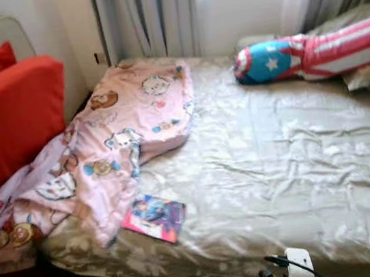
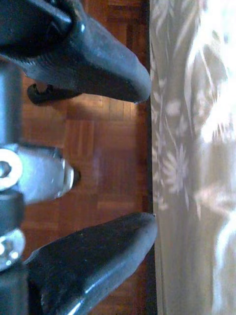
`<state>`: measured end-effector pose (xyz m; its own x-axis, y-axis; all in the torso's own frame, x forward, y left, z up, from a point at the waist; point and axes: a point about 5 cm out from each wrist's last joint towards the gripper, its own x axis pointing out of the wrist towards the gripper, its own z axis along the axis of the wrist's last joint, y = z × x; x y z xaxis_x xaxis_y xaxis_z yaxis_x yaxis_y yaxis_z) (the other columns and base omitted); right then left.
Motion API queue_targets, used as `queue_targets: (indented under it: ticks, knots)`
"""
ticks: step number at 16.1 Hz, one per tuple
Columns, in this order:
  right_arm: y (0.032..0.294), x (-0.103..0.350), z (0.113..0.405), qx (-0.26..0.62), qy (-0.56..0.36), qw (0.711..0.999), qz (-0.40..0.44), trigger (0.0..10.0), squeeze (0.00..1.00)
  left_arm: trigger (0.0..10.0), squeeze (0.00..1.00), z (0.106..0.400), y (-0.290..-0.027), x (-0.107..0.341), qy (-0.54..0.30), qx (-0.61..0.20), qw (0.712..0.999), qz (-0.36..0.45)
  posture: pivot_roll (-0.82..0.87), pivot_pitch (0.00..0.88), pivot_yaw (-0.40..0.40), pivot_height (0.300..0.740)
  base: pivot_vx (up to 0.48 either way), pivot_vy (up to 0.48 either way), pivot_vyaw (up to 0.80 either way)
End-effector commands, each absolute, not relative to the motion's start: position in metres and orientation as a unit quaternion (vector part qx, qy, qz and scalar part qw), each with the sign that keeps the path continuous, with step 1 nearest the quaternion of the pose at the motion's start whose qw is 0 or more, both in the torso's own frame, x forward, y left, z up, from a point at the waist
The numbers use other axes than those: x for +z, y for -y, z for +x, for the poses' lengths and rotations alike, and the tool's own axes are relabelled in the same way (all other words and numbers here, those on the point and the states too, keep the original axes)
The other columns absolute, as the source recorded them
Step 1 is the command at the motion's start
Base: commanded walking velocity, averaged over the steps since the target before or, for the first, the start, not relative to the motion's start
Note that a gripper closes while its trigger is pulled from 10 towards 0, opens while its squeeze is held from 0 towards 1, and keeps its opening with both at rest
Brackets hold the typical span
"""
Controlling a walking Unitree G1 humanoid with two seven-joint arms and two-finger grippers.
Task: Clean up the room
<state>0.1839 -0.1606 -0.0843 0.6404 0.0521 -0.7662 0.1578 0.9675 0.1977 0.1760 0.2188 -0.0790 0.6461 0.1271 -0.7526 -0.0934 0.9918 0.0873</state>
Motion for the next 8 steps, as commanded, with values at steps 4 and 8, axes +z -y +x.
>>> queue_targets:
  ticks: [4, 8]
  knots:
    - [0.1728, -0.0848, 0.1811, -0.04, -0.426, 0.897, 0.113, 10.0, 0.0, 10.0, 0.0, 0.177, -0.2097, -0.0803, -0.416, 0.053, 0.908, 0.013, 0.06, 0.0, -0.034, 0.74, 0.0, -0.358, 0.0]
    - [0.1734, -0.0865, 0.1776, -0.043, -0.431, 0.894, 0.112, 10.0, 0.0, 10.0, 0.0, 0.1752, -0.2103, -0.0811, -0.42, 0.052, 0.906, 0.016, 0.05, 0.0, -0.027, 0.74, 0.0, -0.385, 0.0]
